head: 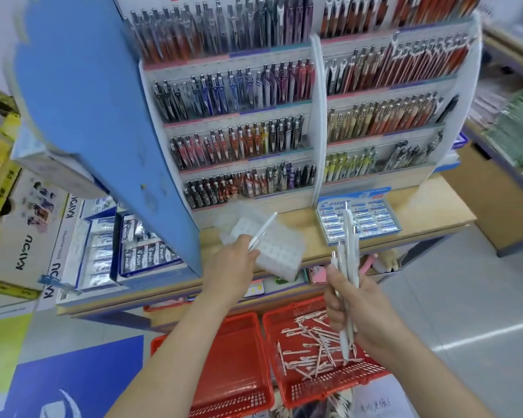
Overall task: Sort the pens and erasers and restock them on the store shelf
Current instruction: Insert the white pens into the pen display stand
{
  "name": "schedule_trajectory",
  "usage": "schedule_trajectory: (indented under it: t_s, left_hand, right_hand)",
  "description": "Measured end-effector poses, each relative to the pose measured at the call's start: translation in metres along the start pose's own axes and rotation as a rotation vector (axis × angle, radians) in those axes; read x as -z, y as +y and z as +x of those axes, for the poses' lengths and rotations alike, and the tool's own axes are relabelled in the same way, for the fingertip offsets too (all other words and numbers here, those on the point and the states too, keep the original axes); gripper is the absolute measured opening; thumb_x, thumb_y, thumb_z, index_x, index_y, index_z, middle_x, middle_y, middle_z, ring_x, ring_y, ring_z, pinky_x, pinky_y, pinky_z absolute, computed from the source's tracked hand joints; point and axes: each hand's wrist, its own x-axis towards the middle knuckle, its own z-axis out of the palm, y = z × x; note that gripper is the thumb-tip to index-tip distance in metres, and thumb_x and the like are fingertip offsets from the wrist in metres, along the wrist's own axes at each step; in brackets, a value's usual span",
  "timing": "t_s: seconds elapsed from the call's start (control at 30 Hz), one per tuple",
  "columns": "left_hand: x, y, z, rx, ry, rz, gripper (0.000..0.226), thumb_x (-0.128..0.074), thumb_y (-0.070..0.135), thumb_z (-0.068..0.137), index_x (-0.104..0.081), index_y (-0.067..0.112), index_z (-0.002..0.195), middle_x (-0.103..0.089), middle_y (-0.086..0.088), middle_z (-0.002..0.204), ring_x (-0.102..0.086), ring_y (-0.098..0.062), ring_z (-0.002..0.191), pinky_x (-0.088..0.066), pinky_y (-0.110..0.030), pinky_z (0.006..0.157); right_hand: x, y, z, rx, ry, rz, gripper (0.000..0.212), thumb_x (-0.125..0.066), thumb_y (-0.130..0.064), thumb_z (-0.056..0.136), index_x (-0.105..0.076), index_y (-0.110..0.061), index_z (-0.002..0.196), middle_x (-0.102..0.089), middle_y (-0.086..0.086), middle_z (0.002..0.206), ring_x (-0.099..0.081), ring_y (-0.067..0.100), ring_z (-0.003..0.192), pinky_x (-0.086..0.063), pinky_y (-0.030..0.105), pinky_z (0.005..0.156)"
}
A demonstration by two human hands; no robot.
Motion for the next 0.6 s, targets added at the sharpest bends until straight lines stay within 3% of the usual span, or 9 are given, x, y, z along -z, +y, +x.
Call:
schedule_trajectory:
  t_s: [0.17,0.33,0.43,0.53,0.6]
  left_hand:
    - [0.003,0.004,0.002,0.031,0.006,-0.221,0.021,-0.044,0.032,0.098,-0.049,0.019,0.112,-0.057,0.000,0.080,-0.054,-0.026,0.073,-0.047,-0.041,0.064]
    - [0.017,0.028,-0.008,0.244,0.086,-0.675,0.009,-0.049,0.030,0.096,-0.052,0.023,0.091,-0.052,0.004,0.066,-0.047,-0.016,0.059,-0.038,-0.034,0.055]
    - [0.027,0.053,-0.015,0.356,0.050,-0.981,0.018,-0.049,0.027,0.097,-0.054,0.010,0.095,-0.053,0.003,0.064,-0.049,-0.011,0.053,-0.043,-0.027,0.051]
    - [0.037,0.072,-0.018,0.445,0.072,-1.333,0.025,-0.046,0.029,0.099,-0.054,0.007,0.091,-0.059,-0.006,0.068,-0.055,-0.018,0.063,-0.048,-0.037,0.061]
    - [0.041,0.084,-0.019,0.447,0.108,-1.437,0.025,-0.044,0.031,0.099,-0.054,0.010,0.090,-0.062,-0.006,0.072,-0.058,-0.022,0.070,-0.049,-0.045,0.070]
  right_hand:
    - [0.007,0.002,0.012,0.014,0.031,0.002,0.029,-0.053,-0.031,0.094,-0.053,-0.003,0.095,-0.042,0.005,0.053,-0.039,0.015,0.041,-0.035,0.024,0.039]
    - [-0.006,0.001,0.027,0.040,0.011,-0.033,0.023,-0.057,-0.026,0.092,-0.050,-0.009,0.078,-0.044,0.005,0.060,-0.037,0.014,0.041,-0.031,0.025,0.040]
    - [-0.020,-0.002,0.031,0.033,-0.026,-0.048,0.019,-0.063,-0.025,0.088,-0.054,-0.011,0.080,-0.046,0.004,0.064,-0.036,0.013,0.043,-0.031,0.025,0.041]
    - [-0.029,-0.007,0.029,0.047,-0.115,-0.118,0.028,-0.063,-0.035,0.088,-0.061,-0.008,0.096,-0.054,0.004,0.073,-0.043,0.016,0.052,-0.032,0.024,0.041]
    - [-0.030,-0.010,0.026,0.079,-0.181,-0.145,0.039,-0.063,-0.042,0.085,-0.061,-0.008,0.106,-0.055,0.004,0.073,-0.047,0.014,0.058,-0.032,0.022,0.041]
